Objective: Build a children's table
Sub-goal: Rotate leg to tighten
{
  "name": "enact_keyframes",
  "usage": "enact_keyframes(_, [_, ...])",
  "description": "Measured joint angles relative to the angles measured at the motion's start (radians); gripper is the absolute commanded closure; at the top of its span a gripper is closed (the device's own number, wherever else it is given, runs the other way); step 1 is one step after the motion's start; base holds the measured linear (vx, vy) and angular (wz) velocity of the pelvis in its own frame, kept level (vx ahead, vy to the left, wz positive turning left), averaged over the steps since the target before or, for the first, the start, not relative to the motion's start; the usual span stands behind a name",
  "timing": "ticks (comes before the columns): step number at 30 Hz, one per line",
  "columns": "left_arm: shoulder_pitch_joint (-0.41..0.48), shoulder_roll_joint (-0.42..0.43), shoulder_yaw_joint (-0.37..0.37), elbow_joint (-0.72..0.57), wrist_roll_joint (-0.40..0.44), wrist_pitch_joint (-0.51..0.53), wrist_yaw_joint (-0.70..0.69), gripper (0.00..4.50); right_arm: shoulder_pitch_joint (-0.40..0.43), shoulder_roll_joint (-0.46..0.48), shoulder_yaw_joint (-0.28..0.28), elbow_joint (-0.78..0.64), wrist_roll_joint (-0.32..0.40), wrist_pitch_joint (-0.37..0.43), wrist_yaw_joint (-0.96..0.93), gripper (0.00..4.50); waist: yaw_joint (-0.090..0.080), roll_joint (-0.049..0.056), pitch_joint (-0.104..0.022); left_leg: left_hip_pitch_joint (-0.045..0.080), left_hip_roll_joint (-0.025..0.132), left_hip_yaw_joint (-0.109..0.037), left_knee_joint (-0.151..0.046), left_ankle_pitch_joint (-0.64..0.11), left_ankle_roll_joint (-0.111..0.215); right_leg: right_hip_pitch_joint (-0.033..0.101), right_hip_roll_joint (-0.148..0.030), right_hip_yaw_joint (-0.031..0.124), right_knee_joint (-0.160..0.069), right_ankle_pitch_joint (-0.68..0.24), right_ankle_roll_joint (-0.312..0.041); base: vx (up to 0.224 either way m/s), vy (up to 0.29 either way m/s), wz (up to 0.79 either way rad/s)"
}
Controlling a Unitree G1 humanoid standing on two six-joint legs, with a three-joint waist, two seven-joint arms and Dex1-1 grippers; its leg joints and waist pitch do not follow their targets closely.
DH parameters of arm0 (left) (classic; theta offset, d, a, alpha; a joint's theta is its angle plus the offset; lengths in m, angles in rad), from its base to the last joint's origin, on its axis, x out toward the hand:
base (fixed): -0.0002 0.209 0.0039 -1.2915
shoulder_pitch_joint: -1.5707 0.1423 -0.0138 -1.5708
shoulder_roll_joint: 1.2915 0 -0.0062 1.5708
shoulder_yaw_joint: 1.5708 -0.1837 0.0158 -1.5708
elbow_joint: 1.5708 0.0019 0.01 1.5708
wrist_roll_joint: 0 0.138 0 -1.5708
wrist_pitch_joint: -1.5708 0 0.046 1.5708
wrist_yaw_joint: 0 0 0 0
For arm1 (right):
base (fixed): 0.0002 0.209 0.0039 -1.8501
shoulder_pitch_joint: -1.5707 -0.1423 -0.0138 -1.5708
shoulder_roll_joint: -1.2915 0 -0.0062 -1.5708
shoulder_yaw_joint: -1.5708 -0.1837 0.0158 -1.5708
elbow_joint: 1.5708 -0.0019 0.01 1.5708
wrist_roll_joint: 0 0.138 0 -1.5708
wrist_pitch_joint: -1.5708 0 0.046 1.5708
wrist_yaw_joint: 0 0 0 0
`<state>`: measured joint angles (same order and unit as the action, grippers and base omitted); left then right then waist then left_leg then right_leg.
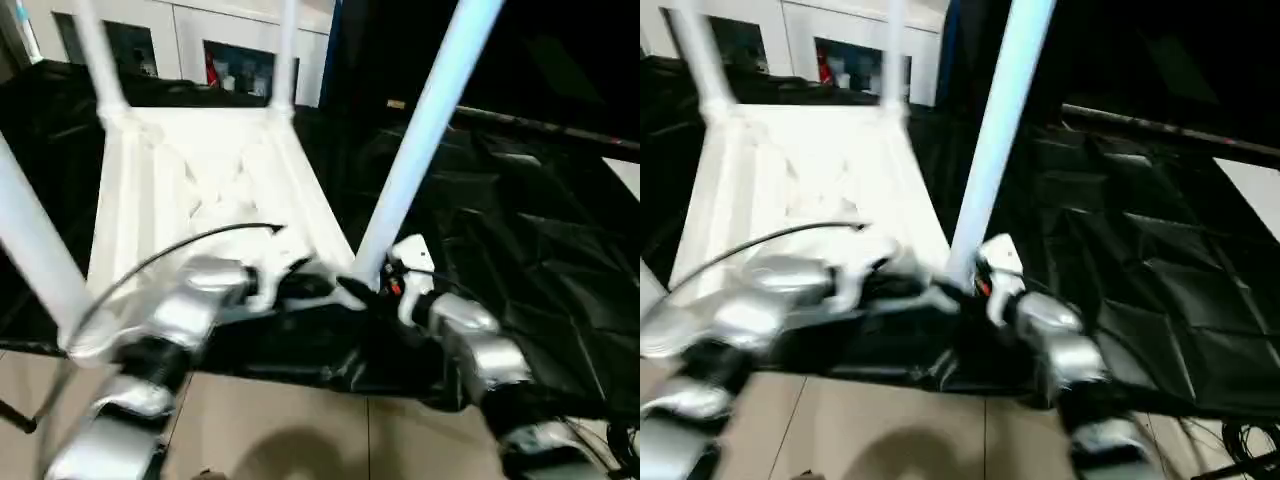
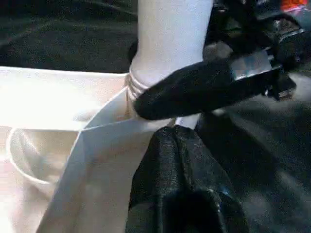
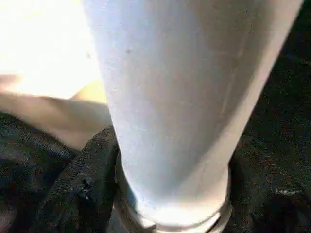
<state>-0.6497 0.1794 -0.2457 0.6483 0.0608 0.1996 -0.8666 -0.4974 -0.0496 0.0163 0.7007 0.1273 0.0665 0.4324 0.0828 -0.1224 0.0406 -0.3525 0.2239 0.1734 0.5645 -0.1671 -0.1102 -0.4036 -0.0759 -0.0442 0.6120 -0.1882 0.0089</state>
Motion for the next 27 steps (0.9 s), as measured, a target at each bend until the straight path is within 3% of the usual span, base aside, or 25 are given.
enact_keyframes(10, [-0.063,-0.013,-0.069,0.019,0.085,0.006,0.043,4.50,-0.023,0.052,-0.015,0.017,-0.017,-0.004,-0.105,1.80,-0.006,0.000,0.000,-0.001,0.000,0.000,0.000,0.000,0.000,0.000,0.001,0.000,0.000,0.004,-0.005,0.000,0.000,0.00])
enact_keyframes(12, [-0.062,0.025,-0.089,-0.040,0.101,0.055,0.021,4.08,-0.025,0.056,-0.014,0.017,-0.017,-0.007,-0.108,1.80,-0.018,0.000,0.000,0.000,0.000,-0.001,-0.001,0.000,0.000,-0.001,0.002,0.000,0.000,0.004,-0.005,0.000,0.000,0.00])
enact_keyframes(14, [-0.060,0.062,-0.107,-0.088,0.110,0.109,-0.016,4.08,-0.026,0.059,-0.009,0.017,-0.017,-0.011,-0.106,1.80,-0.027,0.001,0.000,-0.001,0.000,-0.001,-0.001,0.000,0.000,-0.001,0.002,0.000,0.000,0.004,-0.005,0.000,0.000,0.00])
enact_keyframes(15, [-0.050,0.086,-0.111,-0.112,0.111,0.142,-0.038,3.82,-0.027,0.058,-0.009,0.017,-0.017,-0.014,-0.102,1.80,-0.030,0.001,0.001,-0.002,0.000,-0.001,-0.001,0.000,0.000,-0.003,0.002,0.000,0.000,0.004,-0.005,0.000,0.000,0.00])
enact_keyframes(21, [-0.034,0.086,-0.096,-0.132,0.089,0.200,-0.062,3.52,-0.028,0.055,-0.009,0.017,-0.017,-0.015,-0.097,1.80,-0.028,0.001,0.001,-0.004,0.000,0.000,0.000,0.000,0.000,-0.004,0.002,0.001,-0.001,0.004,-0.005,0.000,0.000,0.00])
enact_keyframes(22, [-0.034,0.078,-0.092,-0.128,0.089,0.207,-0.059,3.21,-0.028,0.055,-0.009,0.017,-0.017,-0.015,-0.096,1.80,-0.027,0.001,0.001,-0.004,0.000,0.000,0.000,0.000,0.000,-0.004,0.002,0.001,-0.001,0.004,-0.005,0.000,0.000,0.00])
enact_keyframes(27, [-0.037,0.058,-0.083,-0.130,0.088,0.235,-0.022,2.88,-0.028,0.053,-0.009,0.017,-0.017,-0.015,-0.095,1.80,-0.026,0.002,0.001,-0.004,0.000,0.000,0.000,0.000,0.000,-0.004,0.002,0.001,-0.001,0.004,-0.005,0.000,0.000,0.00])
